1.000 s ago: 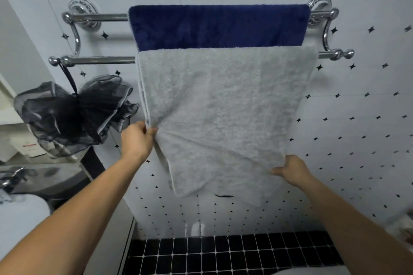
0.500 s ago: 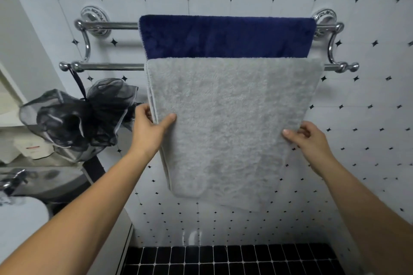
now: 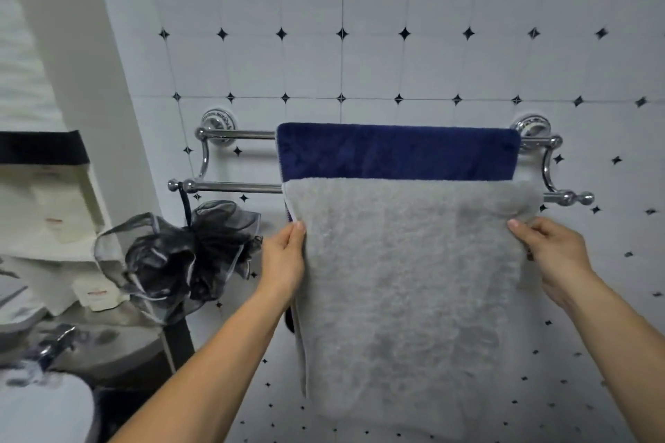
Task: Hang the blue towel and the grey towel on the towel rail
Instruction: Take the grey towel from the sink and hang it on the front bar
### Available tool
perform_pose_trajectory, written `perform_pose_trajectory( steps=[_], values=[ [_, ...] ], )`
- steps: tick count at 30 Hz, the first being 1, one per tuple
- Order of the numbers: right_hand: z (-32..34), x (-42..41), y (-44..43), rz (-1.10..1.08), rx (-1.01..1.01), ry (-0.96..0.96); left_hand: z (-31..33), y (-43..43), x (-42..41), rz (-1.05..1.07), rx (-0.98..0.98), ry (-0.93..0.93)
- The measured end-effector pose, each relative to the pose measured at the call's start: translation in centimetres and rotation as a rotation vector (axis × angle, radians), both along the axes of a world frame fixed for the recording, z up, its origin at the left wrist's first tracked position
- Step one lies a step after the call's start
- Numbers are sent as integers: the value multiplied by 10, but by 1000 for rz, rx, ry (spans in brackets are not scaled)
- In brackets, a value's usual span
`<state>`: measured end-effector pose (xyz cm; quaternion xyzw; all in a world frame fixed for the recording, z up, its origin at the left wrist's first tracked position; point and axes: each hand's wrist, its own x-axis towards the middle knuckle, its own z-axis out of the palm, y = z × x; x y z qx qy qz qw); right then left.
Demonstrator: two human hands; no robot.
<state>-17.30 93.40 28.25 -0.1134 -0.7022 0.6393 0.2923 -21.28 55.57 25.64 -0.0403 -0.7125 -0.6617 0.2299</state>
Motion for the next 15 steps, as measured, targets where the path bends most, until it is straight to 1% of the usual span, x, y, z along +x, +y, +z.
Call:
perform_pose_trajectory(
  steps=[2,4,8,12,15],
  values=[
    [3,1,0,3,-18,9,1,1,2,-41,17,-28],
    [3,3,-2,26,-18,12,5,-4,4,-85,78,-49],
    [-1,10,-6,83,-13,3,19,-17,-1,-124,296,-34],
    [-4,15,-2,56,-4,-7,33,-13,-2,-143,313,-43],
    [-1,18,-2,42,9,-14,39,-11,2,-88,320,-57]
  ],
)
